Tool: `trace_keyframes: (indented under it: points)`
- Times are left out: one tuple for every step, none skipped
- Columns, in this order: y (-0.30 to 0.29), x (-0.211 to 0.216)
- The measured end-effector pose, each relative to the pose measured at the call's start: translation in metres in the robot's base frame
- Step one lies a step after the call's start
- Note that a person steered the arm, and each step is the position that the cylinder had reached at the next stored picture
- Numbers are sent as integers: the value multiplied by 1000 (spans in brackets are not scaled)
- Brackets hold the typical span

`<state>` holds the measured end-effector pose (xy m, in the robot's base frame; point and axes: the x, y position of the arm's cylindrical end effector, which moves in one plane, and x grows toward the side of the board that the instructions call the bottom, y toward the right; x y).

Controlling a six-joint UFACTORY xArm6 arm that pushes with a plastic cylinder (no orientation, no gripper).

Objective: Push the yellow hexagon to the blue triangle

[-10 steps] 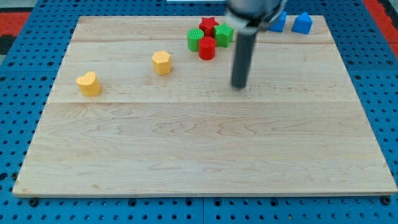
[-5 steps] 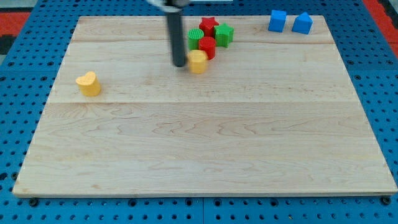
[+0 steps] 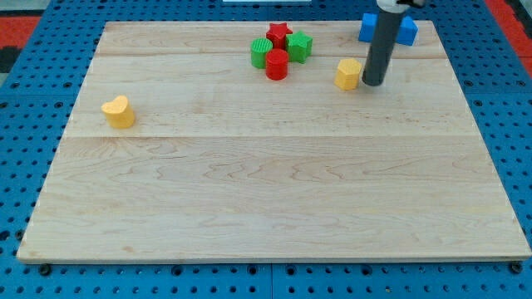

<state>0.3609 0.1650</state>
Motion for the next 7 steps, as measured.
trace_keyframes:
  points:
    - [-65,21]
    - [-84,-23]
    - [-43,-44]
    - [-16,-43]
    - [-10,4]
    - [1,-34]
    - [-5,-61]
